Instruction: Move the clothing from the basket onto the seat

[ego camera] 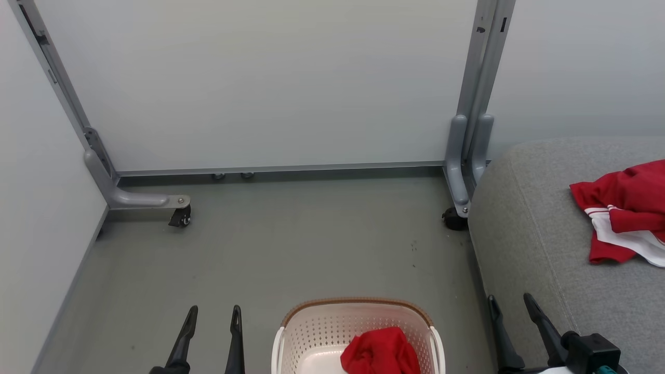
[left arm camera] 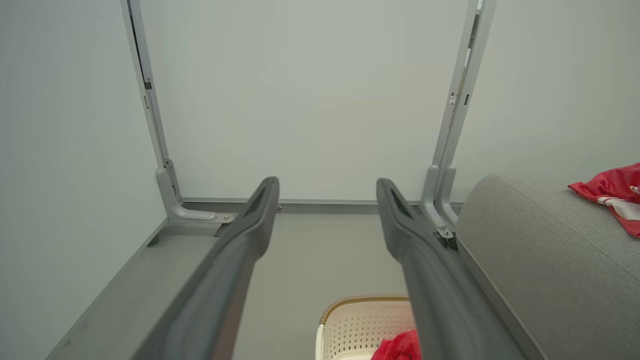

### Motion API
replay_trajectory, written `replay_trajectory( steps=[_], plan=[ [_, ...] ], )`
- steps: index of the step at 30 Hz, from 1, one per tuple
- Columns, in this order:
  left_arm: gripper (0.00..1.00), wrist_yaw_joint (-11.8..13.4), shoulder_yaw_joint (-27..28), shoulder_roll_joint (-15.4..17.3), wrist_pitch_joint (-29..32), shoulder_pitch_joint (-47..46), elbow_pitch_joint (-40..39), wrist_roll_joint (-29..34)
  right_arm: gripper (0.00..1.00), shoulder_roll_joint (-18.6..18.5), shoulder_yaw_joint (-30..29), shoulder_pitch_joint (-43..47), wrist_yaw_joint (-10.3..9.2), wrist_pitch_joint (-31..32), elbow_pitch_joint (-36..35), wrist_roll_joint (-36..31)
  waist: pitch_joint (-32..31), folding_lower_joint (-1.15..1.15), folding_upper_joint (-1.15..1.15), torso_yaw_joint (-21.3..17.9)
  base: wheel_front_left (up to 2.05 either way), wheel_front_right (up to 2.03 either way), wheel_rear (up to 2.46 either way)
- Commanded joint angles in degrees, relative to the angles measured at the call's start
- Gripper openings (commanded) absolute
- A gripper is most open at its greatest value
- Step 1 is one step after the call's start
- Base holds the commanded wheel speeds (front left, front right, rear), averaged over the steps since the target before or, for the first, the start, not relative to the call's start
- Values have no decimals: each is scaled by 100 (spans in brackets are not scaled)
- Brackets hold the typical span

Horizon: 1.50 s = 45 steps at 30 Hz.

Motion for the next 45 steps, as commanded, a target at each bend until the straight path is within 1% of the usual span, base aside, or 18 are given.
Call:
replay_trajectory(
  steps=[1, 9, 14, 15, 20, 24, 26, 28, 31, 36, 40, 45],
  plan=[
    [100, -8, 7, 10, -3, 37, 28, 11, 100, -18, -8, -39, 0, -17, -7, -29, 3, 0, 0, 1, 0, 0, 0],
    [100, -59, -35, 10, -3, 60, 116, 29, 100, -18, 30, -75, 0, -17, -14, -57, 63, 0, 0, -3, 0, 0, 0],
    [100, -100, -64, 10, -3, -30, 249, 115, 100, -18, 17, -121, 0, -17, 69, -162, 203, 0, 0, -23, 0, 0, 0],
    [100, -85, -67, 10, -3, -69, 265, 140, 100, -18, -6, -143, 0, -17, 64, -176, 249, 0, 0, -32, 0, 0, 0],
    [100, -172, -168, 10, -3, -245, 507, 258, 100, -18, -273, -285, 0, -17, 0, -249, 545, 0, 0, -121, 0, 0, 0],
    [100, -194, -248, 11, -3, -496, 778, 309, 100, -16, -528, -488, 0, -17, -36, -269, 877, 0, 0, -255, 0, 0, 0],
    [100, -200, -309, 11, -3, -687, 950, 254, 100, -16, -620, -659, 0, -17, -115, -411, 1145, 0, 0, -351, 0, 0, 0],
    [100, -134, -301, 12, -4, -979, 1032, 183, 100, -26, -767, -915, -1, -17, -244, -437, 1497, 0, 0, -465, 0, 0, 0],
    [100, -165, -354, 12, -2, -1369, 1208, 223, 100, -15, -955, -1293, 0, -17, -430, -500, 2025, 0, 0, -661, 0, 0, 0],
    [100, -420, -474, 14, -3, -2233, 1615, 412, 100, -13, -1301, -1973, 0, -16, -784, -341, 2945, 0, 0, -932, 0, 0, 0],
    [100, -610, -717, 41, -3, -2918, 2017, 623, 100, -15, -1486, -2341, 0, -17, -1020, -304, 3527, 0, 0, -1021, 0, 0, 0],
    [100, -744, -1091, 44, -4, -3807, 2631, 797, 100, -13, -1743, -2681, 0, -17, -1298, -200, 4194, 0, 0, -1087, 0, 0, 0]
  ],
)
